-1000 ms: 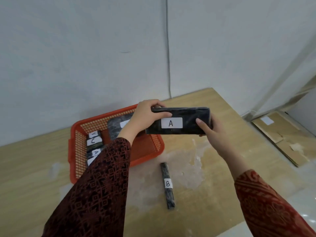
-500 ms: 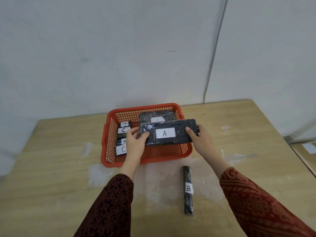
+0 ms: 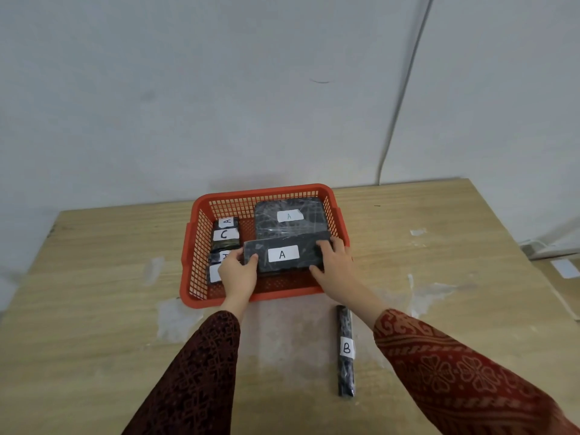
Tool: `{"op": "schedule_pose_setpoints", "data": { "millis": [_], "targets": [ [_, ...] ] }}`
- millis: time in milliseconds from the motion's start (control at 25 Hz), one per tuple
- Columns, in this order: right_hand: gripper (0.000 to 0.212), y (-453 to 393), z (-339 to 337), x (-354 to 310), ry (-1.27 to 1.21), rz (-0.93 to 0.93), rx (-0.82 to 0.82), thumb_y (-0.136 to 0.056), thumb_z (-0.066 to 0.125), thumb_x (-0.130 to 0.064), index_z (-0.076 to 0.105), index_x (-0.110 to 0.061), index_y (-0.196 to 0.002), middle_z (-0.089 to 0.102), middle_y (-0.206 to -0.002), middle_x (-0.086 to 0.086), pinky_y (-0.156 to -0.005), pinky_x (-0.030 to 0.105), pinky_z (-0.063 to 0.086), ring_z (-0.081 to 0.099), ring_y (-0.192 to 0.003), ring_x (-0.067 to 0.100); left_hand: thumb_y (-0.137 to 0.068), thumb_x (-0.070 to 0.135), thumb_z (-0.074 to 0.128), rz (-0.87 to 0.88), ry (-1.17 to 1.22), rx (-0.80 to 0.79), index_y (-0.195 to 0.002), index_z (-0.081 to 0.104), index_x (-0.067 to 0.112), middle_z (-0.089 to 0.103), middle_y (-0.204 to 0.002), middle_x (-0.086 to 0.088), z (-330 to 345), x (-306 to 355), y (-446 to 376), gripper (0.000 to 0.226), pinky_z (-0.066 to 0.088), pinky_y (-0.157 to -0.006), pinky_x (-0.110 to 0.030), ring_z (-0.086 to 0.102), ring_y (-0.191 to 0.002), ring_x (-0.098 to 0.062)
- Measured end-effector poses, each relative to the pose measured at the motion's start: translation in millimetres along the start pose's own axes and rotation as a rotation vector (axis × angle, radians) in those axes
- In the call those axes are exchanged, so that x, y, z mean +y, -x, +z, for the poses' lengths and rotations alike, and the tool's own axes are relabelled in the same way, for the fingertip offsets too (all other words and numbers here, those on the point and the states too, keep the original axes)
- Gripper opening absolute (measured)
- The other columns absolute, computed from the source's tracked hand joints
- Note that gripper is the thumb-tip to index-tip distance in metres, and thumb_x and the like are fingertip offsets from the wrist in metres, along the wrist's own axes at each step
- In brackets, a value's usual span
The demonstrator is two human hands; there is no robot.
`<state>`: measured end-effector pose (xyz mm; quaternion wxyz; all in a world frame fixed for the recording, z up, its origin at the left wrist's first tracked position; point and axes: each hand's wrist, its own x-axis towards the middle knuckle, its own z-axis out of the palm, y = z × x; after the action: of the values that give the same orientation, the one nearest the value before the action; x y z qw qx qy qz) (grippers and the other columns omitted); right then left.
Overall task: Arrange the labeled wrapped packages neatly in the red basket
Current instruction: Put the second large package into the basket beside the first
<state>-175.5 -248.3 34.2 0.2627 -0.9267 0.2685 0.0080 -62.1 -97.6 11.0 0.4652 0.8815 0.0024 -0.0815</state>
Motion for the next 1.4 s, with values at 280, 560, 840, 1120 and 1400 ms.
{"op": "schedule_pose_setpoints", "data": {
  "millis": [280,560,840,1120,1400],
  "targets": [
    [0.056,-1.2,12.9,-7.3,0.166,0.026,-0.143,-0.094,0.05,-0.035,0.034,-0.006,-0.138,0.009,-0.154,0.03,-0.112,0.049,0.026,0.023,-0.135,0.047,-0.071,0.016,0.08,0.081,-0.163,-0.192,-0.119,0.05,0.006,0.063,-0.115,-0.014,4.4,-4.6,2.6,0.057,0.042,-0.081,-0.025,0.059,-0.106,-0.026],
    [0.071,-9.1,20.7,-12.2,0.163,0.122,-0.249,-0.096,0.032,-0.054,0.022,-0.005,-0.147,0.0,-0.156,0.03,-0.115,0.049,0.02,0.005,-0.143,0.046,-0.069,0.024,0.082,0.128,-0.36,-0.321,-0.128,0.052,0.001,0.045,-0.133,-0.019,9.1,-1.2,-1.0,0.07,0.034,-0.103,-0.033,0.044,-0.123,-0.032],
    [0.072,-4.5,19.1,-18.4,0.247,0.098,-0.298,-0.096,0.027,-0.056,0.024,-0.005,-0.147,0.002,-0.158,0.025,-0.117,0.049,0.017,0.001,-0.145,0.041,-0.07,0.023,0.082,0.095,-0.465,-0.356,-0.115,0.059,-0.001,0.036,-0.138,-0.023,16.2,9.7,-9.6,0.056,0.039,-0.097,-0.034,0.049,-0.116,-0.036],
    [0.066,1.9,17.1,-21.8,0.236,0.041,-0.333,-0.097,0.028,-0.055,0.036,-0.009,-0.144,0.018,-0.157,0.021,-0.116,0.047,0.023,0.013,-0.144,0.038,-0.065,0.025,0.085,0.026,-0.298,-0.268,-0.117,0.063,0.002,0.044,-0.132,-0.02,15.6,2.0,-14.2,0.061,0.036,-0.101,-0.033,0.046,-0.12,-0.033],
    [0.07,-5.3,18.3,-0.7,0.307,-0.04,-0.45,-0.096,0.022,-0.058,0.029,-0.01,-0.147,0.015,-0.158,0.019,-0.12,0.045,0.018,0.015,-0.146,0.035,-0.07,0.027,0.081,0.038,-0.362,-0.255,-0.122,0.059,0.008,0.036,-0.131,-0.015,15.1,-3.5,-15.5,0.059,0.032,-0.105,-0.038,0.034,-0.124,-0.034]
  ]
}}
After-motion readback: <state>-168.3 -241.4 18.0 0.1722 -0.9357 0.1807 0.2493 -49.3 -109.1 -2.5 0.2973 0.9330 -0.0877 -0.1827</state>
